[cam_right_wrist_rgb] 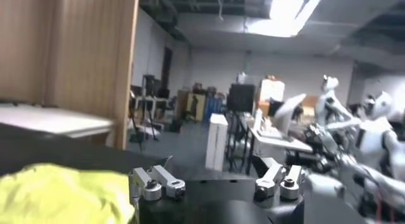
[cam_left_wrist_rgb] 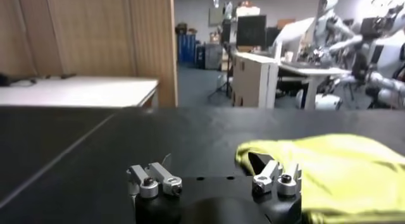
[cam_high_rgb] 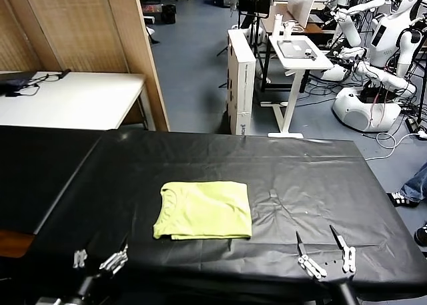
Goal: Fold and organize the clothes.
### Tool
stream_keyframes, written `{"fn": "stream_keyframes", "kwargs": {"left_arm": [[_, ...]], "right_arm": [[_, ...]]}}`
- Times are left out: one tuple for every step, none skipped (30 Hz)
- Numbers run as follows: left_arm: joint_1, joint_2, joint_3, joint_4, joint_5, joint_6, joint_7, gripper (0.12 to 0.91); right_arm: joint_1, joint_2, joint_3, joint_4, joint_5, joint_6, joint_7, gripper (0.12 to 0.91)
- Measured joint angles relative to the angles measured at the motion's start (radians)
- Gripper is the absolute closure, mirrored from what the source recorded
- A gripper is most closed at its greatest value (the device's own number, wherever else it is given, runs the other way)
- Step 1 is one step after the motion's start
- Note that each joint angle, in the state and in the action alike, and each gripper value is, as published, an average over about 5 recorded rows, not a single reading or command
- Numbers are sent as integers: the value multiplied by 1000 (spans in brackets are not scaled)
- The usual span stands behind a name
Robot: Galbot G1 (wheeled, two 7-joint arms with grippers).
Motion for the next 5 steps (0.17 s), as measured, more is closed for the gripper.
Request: {"fn": "stream_keyframes", "kwargs": {"left_arm": [[2, 0, -2, 0, -1, 0, 1, 123], [4, 0, -4, 0, -1, 0, 2, 123], [6, 1, -5, 0, -2, 0, 4, 123], [6, 1, -6, 0, -3, 0, 4, 123], [7, 1, -7, 0, -3, 0, 5, 123]], "right_arm": [[-3, 2, 0, 1, 1, 0, 0, 118], [-6, 3, 0, 1, 2, -1, 0, 118], [-8, 5, -1, 2, 2, -1, 0, 118], [-9, 5, -1, 2, 3, -1, 0, 118], [-10, 6, -1, 2, 3, -1, 0, 118]]}}
